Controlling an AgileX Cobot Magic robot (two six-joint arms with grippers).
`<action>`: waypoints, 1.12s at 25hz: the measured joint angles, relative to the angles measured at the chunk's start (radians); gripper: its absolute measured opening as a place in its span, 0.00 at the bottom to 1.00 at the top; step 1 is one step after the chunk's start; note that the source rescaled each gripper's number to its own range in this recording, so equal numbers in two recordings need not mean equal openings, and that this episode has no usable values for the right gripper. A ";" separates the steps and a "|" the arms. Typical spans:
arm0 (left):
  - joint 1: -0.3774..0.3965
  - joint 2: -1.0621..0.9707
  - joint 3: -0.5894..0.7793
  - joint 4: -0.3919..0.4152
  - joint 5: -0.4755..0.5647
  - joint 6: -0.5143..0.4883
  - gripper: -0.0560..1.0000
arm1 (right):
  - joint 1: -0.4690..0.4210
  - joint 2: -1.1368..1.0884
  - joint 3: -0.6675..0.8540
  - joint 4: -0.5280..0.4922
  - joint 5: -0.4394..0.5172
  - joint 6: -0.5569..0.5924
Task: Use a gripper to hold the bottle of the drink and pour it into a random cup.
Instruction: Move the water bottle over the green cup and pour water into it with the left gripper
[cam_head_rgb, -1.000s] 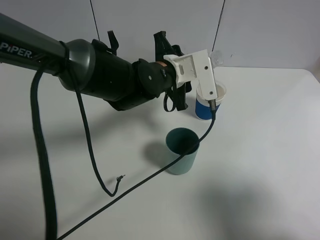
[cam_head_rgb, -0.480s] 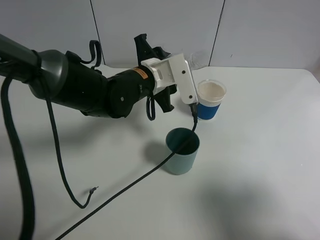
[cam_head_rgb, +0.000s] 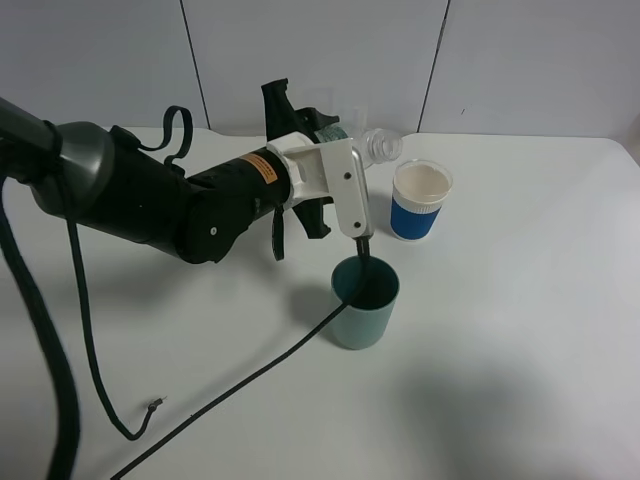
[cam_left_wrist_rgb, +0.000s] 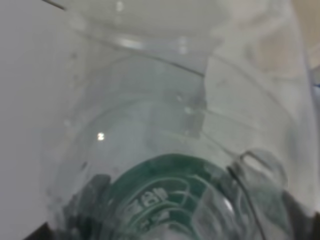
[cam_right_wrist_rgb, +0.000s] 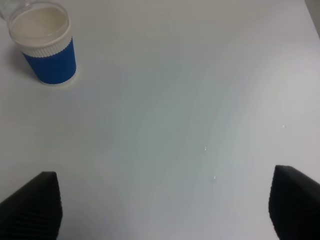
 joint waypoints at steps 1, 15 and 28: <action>0.008 0.000 0.000 0.019 -0.001 -0.010 0.07 | 0.000 0.000 0.000 0.000 0.000 0.000; 0.090 -0.001 0.051 0.179 -0.054 -0.038 0.07 | 0.000 0.000 0.000 0.000 0.000 0.000; 0.124 -0.001 0.149 0.245 -0.124 -0.005 0.07 | 0.000 0.000 0.000 0.000 0.000 0.000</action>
